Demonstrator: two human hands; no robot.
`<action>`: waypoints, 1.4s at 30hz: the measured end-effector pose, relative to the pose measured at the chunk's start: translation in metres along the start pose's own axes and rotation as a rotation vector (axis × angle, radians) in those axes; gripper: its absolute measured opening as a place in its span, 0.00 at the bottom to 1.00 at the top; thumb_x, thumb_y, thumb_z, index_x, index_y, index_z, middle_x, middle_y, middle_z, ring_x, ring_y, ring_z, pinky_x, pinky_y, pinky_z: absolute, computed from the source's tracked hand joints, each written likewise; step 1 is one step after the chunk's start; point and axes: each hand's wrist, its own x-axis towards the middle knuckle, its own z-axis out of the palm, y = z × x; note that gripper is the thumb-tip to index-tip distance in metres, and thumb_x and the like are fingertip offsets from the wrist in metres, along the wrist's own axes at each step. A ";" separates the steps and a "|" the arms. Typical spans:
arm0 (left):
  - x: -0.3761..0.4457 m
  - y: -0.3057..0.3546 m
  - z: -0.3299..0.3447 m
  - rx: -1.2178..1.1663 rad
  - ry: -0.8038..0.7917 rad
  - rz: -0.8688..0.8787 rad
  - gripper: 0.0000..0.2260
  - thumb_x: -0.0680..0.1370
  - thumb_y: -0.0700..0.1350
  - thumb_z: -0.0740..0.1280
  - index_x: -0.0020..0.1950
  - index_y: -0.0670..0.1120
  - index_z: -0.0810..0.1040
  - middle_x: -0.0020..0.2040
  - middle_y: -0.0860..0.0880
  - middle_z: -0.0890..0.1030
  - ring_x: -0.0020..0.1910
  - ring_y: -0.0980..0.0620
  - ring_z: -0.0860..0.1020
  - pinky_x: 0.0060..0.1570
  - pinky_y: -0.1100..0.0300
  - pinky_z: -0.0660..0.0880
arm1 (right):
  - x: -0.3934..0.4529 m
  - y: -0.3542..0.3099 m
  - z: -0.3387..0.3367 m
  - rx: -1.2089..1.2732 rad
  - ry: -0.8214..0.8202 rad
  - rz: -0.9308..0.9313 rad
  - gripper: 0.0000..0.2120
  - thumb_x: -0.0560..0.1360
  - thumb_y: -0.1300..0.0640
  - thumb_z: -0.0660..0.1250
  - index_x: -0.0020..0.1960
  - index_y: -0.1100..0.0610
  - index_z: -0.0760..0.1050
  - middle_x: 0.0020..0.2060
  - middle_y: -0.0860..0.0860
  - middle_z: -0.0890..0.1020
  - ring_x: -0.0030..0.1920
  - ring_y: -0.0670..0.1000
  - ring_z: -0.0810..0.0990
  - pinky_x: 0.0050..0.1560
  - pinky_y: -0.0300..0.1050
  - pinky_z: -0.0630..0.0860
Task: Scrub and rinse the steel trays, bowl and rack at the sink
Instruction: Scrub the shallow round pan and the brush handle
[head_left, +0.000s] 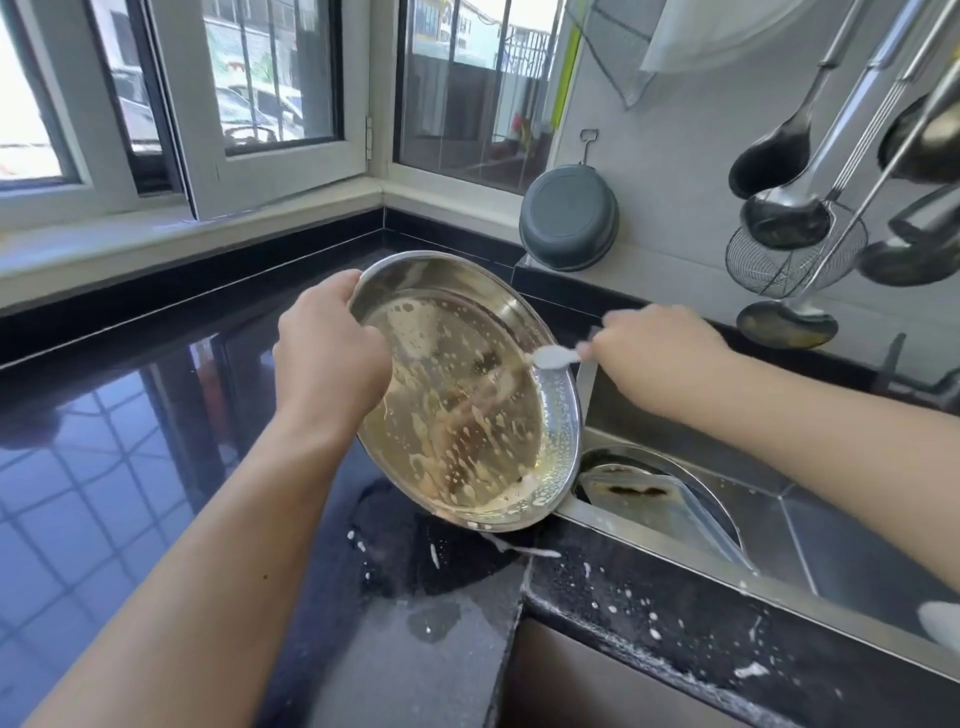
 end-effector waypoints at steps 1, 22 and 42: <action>0.002 -0.002 0.000 0.008 0.002 -0.003 0.29 0.70 0.34 0.57 0.66 0.55 0.80 0.54 0.49 0.84 0.54 0.41 0.81 0.53 0.43 0.81 | -0.008 -0.002 0.002 0.059 -0.092 0.008 0.18 0.81 0.59 0.62 0.68 0.47 0.77 0.45 0.51 0.74 0.42 0.57 0.77 0.40 0.48 0.72; 0.012 -0.034 0.006 0.092 -0.045 -0.142 0.19 0.73 0.32 0.58 0.54 0.53 0.76 0.46 0.47 0.78 0.48 0.39 0.77 0.45 0.48 0.76 | -0.106 -0.026 0.041 1.020 -0.303 -0.017 0.16 0.83 0.49 0.63 0.63 0.28 0.74 0.26 0.39 0.76 0.27 0.45 0.64 0.29 0.36 0.63; -0.040 -0.039 0.014 -0.384 0.204 -0.092 0.19 0.72 0.29 0.57 0.53 0.51 0.67 0.44 0.50 0.74 0.40 0.53 0.72 0.40 0.61 0.71 | -0.103 -0.072 -0.001 0.882 -0.338 0.125 0.21 0.81 0.56 0.59 0.68 0.38 0.77 0.48 0.48 0.80 0.41 0.52 0.78 0.40 0.43 0.75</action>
